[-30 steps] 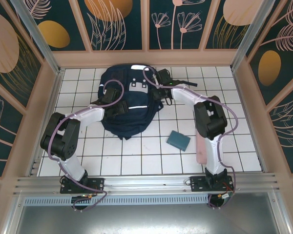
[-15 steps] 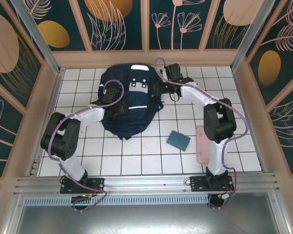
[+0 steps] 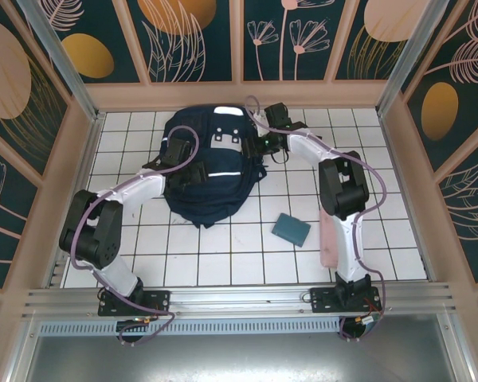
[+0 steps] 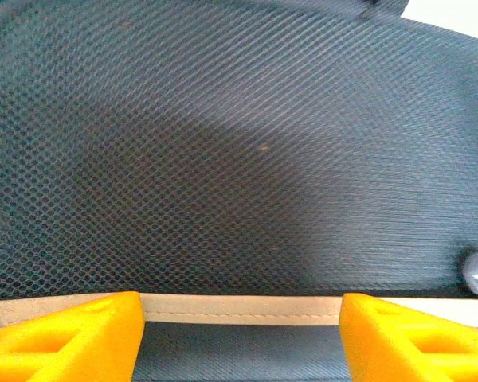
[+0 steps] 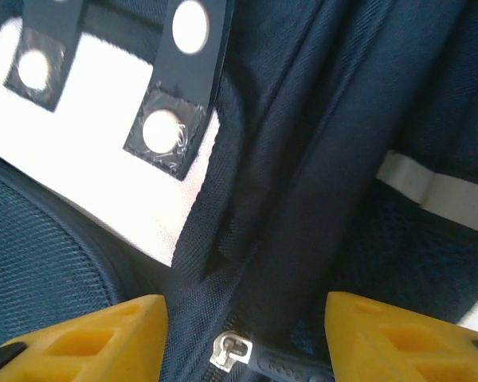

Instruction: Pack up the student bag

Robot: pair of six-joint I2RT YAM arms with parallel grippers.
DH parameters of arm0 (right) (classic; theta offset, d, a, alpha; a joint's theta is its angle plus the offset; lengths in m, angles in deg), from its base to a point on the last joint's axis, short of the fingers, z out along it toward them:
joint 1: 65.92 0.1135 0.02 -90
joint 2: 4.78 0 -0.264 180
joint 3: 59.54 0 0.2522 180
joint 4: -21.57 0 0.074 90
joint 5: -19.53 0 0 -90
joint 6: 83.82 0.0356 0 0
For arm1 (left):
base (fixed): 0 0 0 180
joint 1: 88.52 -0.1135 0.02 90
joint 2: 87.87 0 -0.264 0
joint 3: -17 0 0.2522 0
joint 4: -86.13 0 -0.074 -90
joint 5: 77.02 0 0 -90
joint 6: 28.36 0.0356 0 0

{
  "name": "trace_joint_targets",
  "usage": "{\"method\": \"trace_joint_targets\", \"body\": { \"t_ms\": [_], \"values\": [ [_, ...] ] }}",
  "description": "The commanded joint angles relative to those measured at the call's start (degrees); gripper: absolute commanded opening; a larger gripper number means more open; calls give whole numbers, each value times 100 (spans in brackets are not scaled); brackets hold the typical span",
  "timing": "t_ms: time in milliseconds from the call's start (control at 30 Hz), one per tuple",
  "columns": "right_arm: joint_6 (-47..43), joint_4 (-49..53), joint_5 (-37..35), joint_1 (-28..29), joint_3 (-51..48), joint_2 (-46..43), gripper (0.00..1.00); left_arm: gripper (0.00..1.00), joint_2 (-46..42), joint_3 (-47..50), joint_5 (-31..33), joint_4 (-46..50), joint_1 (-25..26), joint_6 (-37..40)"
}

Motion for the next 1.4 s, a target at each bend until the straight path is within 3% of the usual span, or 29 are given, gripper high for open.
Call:
{"method": "trace_joint_targets", "body": {
  "t_ms": [0, 133, 333, 667, 833, 1167, 1367],
  "values": [
    [-667, 520, 353, -32, 258, 209, 61, 66, -251, -241, -246, 107, -27, 100],
    [-938, 736, 723, -28, -4, 152, 64, 66, -212, -298, -486, -34, -27, 32],
    [-1155, 602, 1310, 194, -719, -332, 56, 64, 4, -433, -899, -244, -27, -42],
    [-867, 228, 749, 204, -846, -587, 39, 56, 548, -648, -1380, -463, -18, -122],
    [-851, 323, 653, 167, -705, -531, 31, 54, 730, -710, -1212, -429, -18, -156],
    [-778, 369, 323, 142, -611, -644, 39, 53, 912, -870, -978, -298, -18, -162],
    [-765, 344, 325, 124, -639, -707, 26, 53, 851, -861, -1024, -303, -18, -130]
  ]
}}
